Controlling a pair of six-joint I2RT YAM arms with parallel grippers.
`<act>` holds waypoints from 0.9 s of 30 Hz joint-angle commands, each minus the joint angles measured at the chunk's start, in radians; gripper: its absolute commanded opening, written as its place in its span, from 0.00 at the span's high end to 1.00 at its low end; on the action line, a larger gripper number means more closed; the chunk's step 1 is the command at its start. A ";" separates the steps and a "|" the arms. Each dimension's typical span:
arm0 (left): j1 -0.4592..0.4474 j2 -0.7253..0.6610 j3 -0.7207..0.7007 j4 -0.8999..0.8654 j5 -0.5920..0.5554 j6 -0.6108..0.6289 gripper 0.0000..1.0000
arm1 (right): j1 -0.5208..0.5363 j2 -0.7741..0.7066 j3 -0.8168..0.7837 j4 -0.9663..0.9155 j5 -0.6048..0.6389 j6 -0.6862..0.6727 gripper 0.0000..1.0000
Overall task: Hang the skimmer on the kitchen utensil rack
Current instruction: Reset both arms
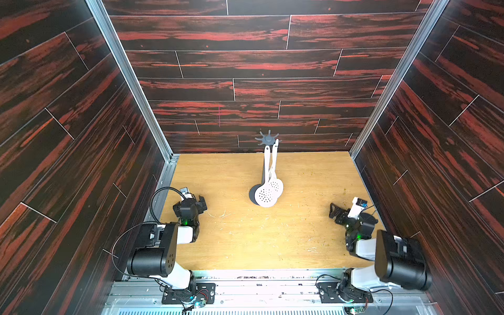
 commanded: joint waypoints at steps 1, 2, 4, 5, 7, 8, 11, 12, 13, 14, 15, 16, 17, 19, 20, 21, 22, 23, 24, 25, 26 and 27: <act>0.000 -0.025 0.015 -0.002 -0.001 0.010 0.00 | 0.066 0.058 0.026 0.259 0.062 -0.110 0.02; 0.000 -0.026 0.015 -0.002 0.001 0.009 0.00 | 0.086 0.101 0.040 0.308 0.062 -0.114 0.02; 0.000 -0.025 0.015 -0.004 0.001 0.009 0.00 | 0.101 0.061 0.109 0.099 0.088 -0.145 0.02; 0.000 -0.026 0.016 -0.005 0.001 0.010 0.00 | 0.104 0.080 0.127 0.103 0.089 -0.139 0.02; 0.000 -0.026 0.016 -0.006 0.001 0.009 0.00 | 0.116 0.074 0.140 0.066 0.109 -0.155 0.02; 0.000 -0.025 0.016 -0.003 0.000 0.009 0.00 | 0.116 0.073 0.136 0.073 0.108 -0.153 0.02; 0.000 -0.025 0.017 -0.004 0.001 0.010 0.00 | 0.120 0.068 0.142 0.053 0.116 -0.157 0.02; 0.000 -0.025 0.016 -0.004 0.001 0.010 0.00 | 0.121 0.069 0.143 0.052 0.119 -0.159 0.02; 0.000 -0.025 0.016 -0.004 0.001 0.010 0.00 | 0.123 0.073 0.142 0.065 0.120 -0.155 0.02; 0.000 -0.025 0.017 -0.004 0.001 0.010 0.00 | 0.123 0.067 0.144 0.047 0.123 -0.159 0.02; 0.000 -0.026 0.016 -0.004 0.001 0.010 0.00 | 0.125 0.071 0.147 0.052 0.129 -0.160 0.02; 0.000 -0.025 0.017 -0.004 0.001 0.010 0.00 | 0.127 0.072 0.145 0.052 0.133 -0.158 0.02; 0.000 -0.025 0.017 -0.004 0.002 0.010 0.00 | 0.127 0.068 0.147 0.044 0.132 -0.161 0.02; 0.000 -0.025 0.017 -0.003 0.001 0.009 0.00 | 0.128 0.070 0.147 0.048 0.133 -0.161 0.02; 0.000 -0.026 0.015 -0.004 0.001 0.009 0.00 | 0.129 0.071 0.148 0.045 0.135 -0.161 0.02; 0.000 -0.025 0.016 -0.004 0.001 0.010 0.00 | 0.129 0.071 0.148 0.045 0.134 -0.161 0.02; 0.000 -0.026 0.017 -0.004 0.001 0.009 0.00 | 0.129 0.072 0.151 0.040 0.135 -0.161 0.02; 0.000 -0.025 0.016 -0.004 0.001 0.010 0.00 | 0.131 0.075 0.157 0.034 0.139 -0.162 0.02; 0.000 -0.025 0.016 -0.004 0.001 0.010 0.00 | 0.134 0.076 0.162 0.026 0.146 -0.162 0.02; 0.000 -0.025 0.016 -0.004 0.001 0.010 0.00 | 0.135 0.075 0.161 0.025 0.147 -0.164 0.02; 0.000 -0.026 0.014 -0.004 0.001 0.010 0.00 | 0.135 0.075 0.161 0.026 0.147 -0.165 0.01; 0.001 -0.026 0.016 -0.004 0.001 0.009 0.00 | 0.135 0.075 0.161 0.026 0.146 -0.165 0.02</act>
